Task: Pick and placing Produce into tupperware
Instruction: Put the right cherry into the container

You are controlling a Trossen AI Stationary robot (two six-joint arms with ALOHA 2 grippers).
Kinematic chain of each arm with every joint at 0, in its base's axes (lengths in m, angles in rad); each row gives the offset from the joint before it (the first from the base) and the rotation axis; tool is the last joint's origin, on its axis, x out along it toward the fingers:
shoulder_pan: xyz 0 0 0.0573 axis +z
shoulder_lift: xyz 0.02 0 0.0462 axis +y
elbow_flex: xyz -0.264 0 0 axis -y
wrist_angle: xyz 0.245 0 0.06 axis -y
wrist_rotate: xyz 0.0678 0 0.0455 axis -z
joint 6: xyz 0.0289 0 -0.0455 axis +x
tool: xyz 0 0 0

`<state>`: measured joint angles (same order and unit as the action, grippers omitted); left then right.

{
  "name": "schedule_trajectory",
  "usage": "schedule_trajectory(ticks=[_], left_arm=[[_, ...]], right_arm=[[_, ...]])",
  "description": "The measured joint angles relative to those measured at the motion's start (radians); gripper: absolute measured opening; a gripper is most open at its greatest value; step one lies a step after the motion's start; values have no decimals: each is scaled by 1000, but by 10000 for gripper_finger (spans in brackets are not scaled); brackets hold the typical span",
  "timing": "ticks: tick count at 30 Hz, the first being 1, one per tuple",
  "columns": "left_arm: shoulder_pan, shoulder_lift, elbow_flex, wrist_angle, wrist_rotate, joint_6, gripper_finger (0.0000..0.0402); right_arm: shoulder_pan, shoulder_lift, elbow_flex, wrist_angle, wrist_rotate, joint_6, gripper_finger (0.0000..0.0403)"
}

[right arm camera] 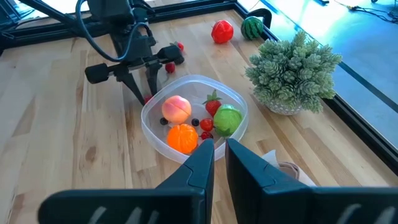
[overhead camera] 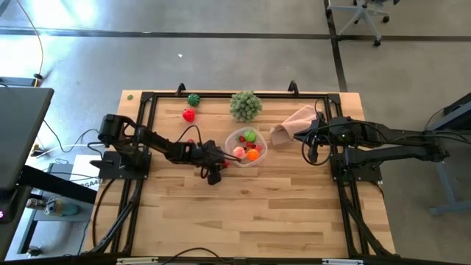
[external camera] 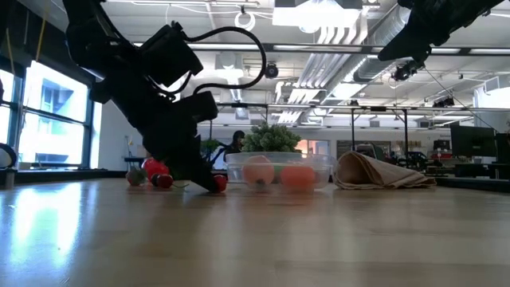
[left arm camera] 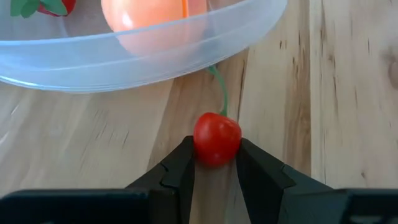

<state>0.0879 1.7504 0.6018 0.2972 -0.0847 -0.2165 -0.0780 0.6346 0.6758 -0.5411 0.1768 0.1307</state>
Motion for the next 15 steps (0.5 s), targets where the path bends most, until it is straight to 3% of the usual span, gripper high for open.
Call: schedule_trajectory(ticks=[15], left_arm=[[-80, -156, -6, -183, -140, -9, 99]], right_arm=[[0, 0, 0, 0, 2, 0, 30]])
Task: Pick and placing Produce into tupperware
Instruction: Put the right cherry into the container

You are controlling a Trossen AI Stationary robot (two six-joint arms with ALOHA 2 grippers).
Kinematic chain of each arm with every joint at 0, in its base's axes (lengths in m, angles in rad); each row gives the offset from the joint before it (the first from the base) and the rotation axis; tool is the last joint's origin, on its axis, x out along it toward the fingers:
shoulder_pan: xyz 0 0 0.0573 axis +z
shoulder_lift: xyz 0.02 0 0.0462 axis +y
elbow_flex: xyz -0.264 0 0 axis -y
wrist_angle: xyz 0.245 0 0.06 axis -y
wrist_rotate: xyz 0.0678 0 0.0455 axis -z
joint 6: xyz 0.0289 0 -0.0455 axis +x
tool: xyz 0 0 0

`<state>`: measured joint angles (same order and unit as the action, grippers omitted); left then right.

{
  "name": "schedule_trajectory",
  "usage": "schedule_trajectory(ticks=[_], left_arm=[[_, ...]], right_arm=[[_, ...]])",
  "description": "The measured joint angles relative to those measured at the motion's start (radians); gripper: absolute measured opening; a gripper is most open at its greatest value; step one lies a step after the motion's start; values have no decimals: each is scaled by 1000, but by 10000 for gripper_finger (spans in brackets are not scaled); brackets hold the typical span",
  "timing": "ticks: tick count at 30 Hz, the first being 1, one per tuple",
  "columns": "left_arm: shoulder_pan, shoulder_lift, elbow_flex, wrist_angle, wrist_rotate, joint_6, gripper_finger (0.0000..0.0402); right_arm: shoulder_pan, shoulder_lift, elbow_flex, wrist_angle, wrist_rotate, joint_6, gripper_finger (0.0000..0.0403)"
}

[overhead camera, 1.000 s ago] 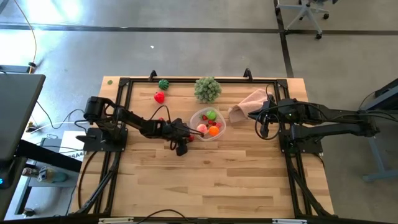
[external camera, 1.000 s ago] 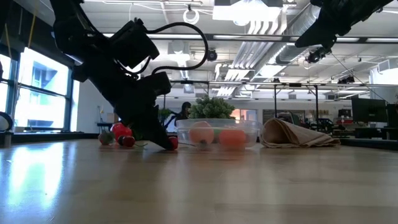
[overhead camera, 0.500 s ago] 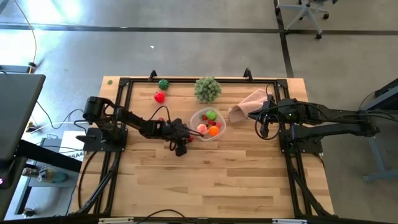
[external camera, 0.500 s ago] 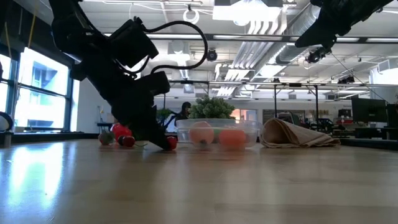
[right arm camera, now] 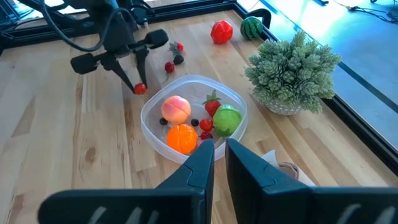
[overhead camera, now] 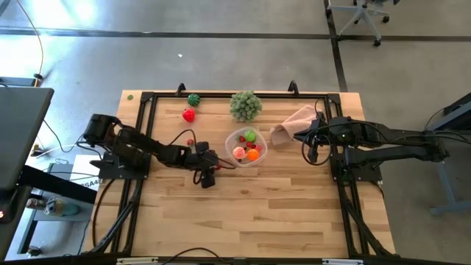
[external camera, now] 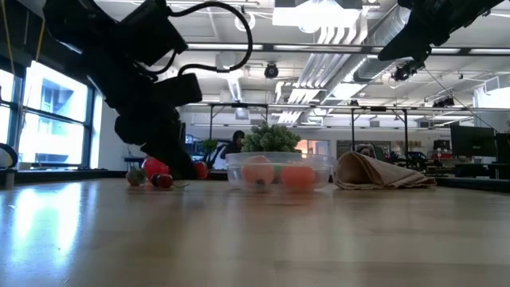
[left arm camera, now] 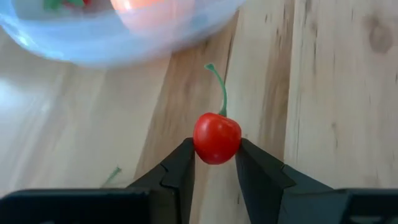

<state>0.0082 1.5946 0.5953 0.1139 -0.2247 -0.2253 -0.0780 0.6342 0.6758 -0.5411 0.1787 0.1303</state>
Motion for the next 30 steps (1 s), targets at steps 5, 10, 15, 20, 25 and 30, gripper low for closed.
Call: schedule_trajectory(ticks=[5, 10, 15, 20, 25, 30], left_arm=[[4, -13, 2, 14, -20, 1, 99], [4, -43, 3, 19, -35, 10, 99], [5, -114, 7, 16, -70, 30, 99], [15, -144, 81, -16, -143, 107, 99], [98, -126, 202, -87, -118, 189, 99], [200, -70, 267, -119, -8, 238, 99]], right_arm=[[0, 0, 0, 0, 0, 0, 30], [0, 0, 0, 0, -1, 0, 30], [0, 0, 0, 0, -3, 0, 30], [0, 0, 0, 0, -3, 0, 30], [0, 0, 0, 0, -3, 0, 30], [0, 0, 0, 0, -3, 0, 30]])
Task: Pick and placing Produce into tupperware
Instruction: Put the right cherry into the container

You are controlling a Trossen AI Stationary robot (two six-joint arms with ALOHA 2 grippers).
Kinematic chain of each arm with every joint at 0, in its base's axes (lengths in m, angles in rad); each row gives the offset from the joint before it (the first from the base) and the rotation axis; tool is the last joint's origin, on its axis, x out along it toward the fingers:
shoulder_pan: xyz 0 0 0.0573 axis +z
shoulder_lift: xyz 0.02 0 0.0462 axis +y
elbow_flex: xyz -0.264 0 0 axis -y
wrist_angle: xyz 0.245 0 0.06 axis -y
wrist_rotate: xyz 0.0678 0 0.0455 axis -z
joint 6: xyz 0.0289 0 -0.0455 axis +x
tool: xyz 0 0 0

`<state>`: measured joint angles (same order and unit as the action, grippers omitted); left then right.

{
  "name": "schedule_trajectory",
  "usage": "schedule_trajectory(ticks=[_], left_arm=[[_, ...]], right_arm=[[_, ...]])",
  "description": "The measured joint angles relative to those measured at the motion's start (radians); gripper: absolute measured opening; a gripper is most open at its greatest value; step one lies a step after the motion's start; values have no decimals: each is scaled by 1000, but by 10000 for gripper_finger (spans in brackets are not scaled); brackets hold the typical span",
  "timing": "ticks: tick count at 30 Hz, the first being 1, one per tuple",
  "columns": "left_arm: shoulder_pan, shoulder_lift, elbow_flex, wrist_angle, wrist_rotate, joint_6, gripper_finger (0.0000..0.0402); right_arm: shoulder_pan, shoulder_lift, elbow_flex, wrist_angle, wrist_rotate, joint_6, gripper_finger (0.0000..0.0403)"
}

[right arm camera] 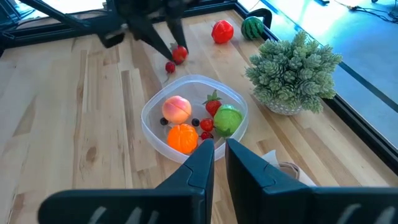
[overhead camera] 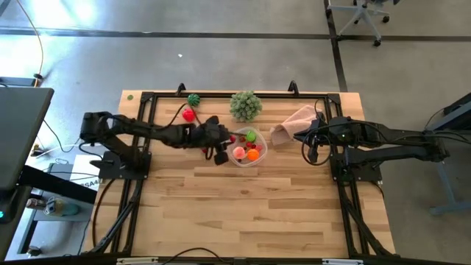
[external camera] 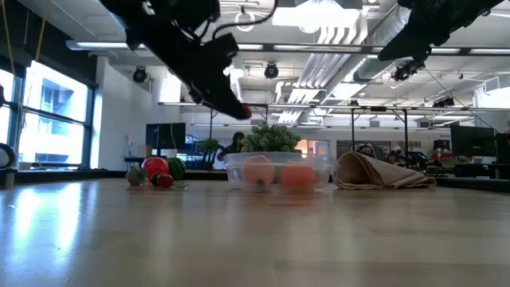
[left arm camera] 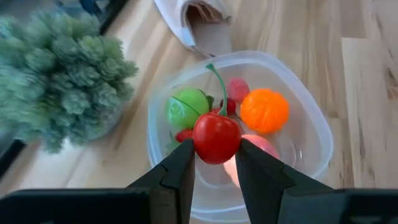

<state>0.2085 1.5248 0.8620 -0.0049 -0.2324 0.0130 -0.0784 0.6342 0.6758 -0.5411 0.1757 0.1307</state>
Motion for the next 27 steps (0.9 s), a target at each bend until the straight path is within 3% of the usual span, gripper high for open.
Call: schedule_trajectory(ticks=[4, 11, 27], left_arm=[[59, 70, 11, 0, 105, 1, 99], [109, 160, 37, 8, 182, 0, 99], [138, 249, 69, 3, 215, -11, 99]], right_arm=[[0, 0, 0, 0, 0, 0, 30], [0, 0, 0, 0, 1, 0, 30], [0, 0, 0, 0, 3, 0, 30]])
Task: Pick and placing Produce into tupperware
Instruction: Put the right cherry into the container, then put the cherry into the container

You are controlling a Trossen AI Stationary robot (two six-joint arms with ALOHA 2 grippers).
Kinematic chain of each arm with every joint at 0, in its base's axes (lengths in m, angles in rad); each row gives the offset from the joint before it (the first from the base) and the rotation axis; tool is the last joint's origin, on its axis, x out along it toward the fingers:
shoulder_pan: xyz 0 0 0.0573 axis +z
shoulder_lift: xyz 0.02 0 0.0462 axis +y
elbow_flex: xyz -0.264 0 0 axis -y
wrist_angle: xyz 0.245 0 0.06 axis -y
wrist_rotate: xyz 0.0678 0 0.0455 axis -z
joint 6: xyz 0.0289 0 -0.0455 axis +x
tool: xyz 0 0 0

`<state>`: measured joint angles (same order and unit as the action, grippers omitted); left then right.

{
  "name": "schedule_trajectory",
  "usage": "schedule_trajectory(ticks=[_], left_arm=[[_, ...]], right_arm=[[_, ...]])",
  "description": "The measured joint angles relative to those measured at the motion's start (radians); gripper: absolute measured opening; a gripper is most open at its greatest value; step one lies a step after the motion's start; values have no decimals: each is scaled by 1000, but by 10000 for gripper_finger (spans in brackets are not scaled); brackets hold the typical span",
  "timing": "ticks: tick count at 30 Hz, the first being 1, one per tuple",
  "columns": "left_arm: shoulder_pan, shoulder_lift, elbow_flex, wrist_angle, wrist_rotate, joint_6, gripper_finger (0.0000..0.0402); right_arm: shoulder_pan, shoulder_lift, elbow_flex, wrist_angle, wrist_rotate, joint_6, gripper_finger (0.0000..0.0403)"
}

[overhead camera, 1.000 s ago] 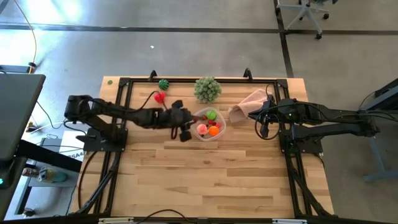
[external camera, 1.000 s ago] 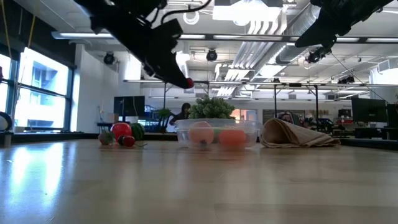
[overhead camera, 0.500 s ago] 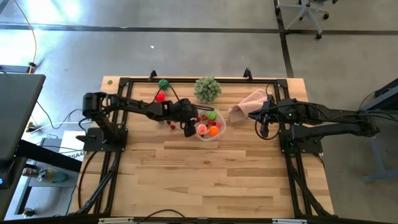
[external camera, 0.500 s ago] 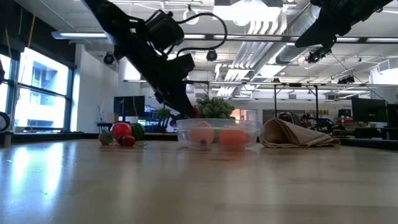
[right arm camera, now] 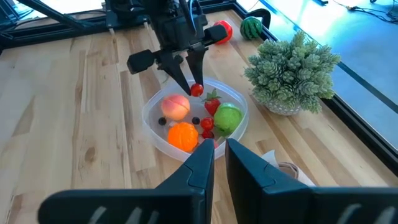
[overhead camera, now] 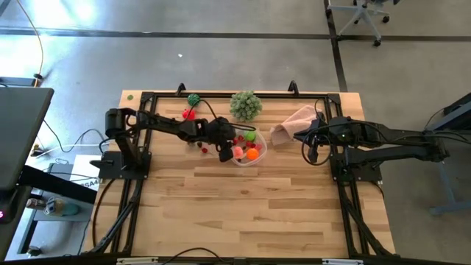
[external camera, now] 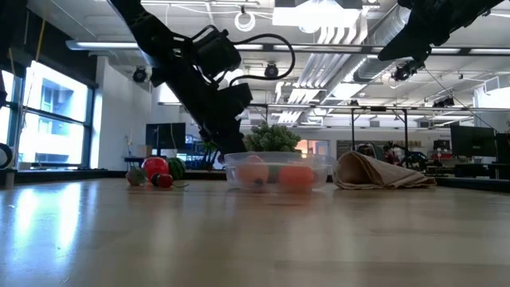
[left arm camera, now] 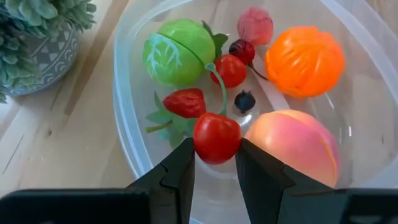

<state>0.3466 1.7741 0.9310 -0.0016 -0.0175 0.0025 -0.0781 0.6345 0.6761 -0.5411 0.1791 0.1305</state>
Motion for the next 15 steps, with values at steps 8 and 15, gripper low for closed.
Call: schedule_trajectory(ticks=[8, 15], left_arm=[[2, 0, 0, -3, -4, -6, 112], [2, -1, 0, -17, -18, 17, 157]], right_arm=[[0, 0, 0, 0, -1, 0, 30], [0, 0, 0, 0, -1, 0, 30]])
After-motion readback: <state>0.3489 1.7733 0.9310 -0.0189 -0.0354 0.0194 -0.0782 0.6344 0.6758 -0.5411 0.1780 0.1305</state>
